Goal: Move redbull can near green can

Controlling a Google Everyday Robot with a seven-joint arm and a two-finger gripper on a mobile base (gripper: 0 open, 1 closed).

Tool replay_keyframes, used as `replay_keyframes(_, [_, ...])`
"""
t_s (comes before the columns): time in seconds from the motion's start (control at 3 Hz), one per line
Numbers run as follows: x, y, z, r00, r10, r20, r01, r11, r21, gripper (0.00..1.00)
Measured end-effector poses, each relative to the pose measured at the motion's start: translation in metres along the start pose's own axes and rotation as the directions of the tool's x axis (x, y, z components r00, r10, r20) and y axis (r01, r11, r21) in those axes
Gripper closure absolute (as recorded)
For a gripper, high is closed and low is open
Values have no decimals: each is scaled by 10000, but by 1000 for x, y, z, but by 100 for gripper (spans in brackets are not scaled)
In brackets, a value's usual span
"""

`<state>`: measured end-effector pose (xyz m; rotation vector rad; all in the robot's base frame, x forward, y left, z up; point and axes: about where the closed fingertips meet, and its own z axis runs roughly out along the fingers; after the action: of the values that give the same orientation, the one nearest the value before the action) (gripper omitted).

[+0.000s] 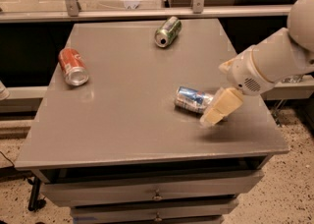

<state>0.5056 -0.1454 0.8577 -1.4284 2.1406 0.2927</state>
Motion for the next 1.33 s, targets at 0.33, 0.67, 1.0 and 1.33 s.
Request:
replay_keyframes(0.33, [8, 1, 21, 9990, 453, -17, -454, 9986, -270, 17])
replay_keyframes(0.67, [10, -5, 29, 9976, 686, -17, -686, 9972, -307, 40])
replay_keyframes(1.0, [1, -24, 23, 9979, 646, 88, -645, 9979, -11, 64])
replay_keyframes(1.33, [-17, -58, 3, 9990, 368, 254, -385, 9968, 700, 87])
